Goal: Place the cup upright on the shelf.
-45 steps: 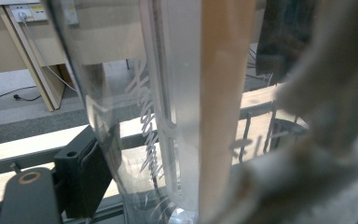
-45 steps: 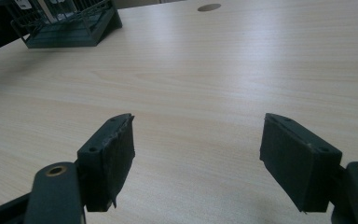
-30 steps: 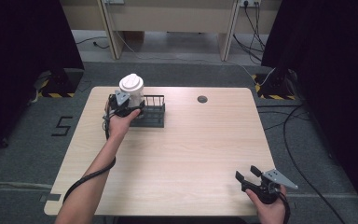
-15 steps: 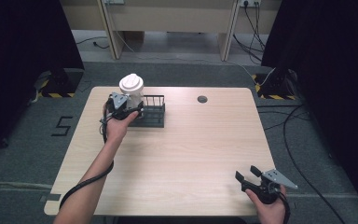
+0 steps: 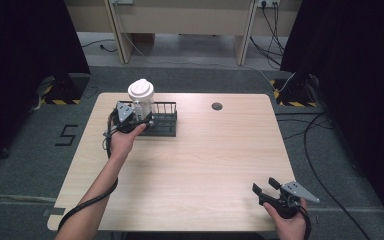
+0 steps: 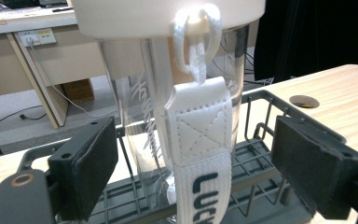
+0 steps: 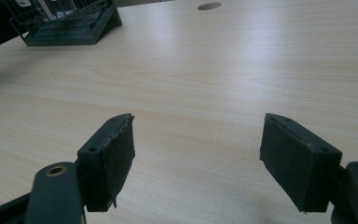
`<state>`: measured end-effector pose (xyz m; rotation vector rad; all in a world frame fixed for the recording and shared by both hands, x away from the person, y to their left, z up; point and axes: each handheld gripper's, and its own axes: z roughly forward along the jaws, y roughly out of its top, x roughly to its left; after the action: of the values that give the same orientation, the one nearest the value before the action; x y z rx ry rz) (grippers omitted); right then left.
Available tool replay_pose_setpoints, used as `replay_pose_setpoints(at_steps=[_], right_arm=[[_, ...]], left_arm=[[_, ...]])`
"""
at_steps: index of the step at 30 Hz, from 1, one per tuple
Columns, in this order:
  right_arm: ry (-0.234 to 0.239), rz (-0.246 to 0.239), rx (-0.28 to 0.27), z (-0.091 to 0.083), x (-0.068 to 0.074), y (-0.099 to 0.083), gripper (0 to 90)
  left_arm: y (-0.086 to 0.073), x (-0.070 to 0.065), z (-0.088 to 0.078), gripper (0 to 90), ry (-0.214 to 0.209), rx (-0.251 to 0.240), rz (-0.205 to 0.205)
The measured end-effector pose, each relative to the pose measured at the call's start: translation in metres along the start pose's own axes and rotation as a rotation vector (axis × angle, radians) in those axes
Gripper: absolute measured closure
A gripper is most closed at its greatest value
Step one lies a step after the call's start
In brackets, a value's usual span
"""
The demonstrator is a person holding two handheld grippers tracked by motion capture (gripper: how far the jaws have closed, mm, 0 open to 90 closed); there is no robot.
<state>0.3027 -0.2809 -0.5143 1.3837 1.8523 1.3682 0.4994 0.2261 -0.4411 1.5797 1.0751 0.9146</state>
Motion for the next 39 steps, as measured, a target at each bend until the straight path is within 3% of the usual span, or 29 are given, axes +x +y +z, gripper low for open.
replay_pose_setpoints(at_steps=[39], right_arm=[[-0.007,-0.005,-0.002,0.000,0.000,0.000,26.7]], left_arm=[[-0.028,-0.005,-0.056,14.4,-0.026,0.009,0.024]])
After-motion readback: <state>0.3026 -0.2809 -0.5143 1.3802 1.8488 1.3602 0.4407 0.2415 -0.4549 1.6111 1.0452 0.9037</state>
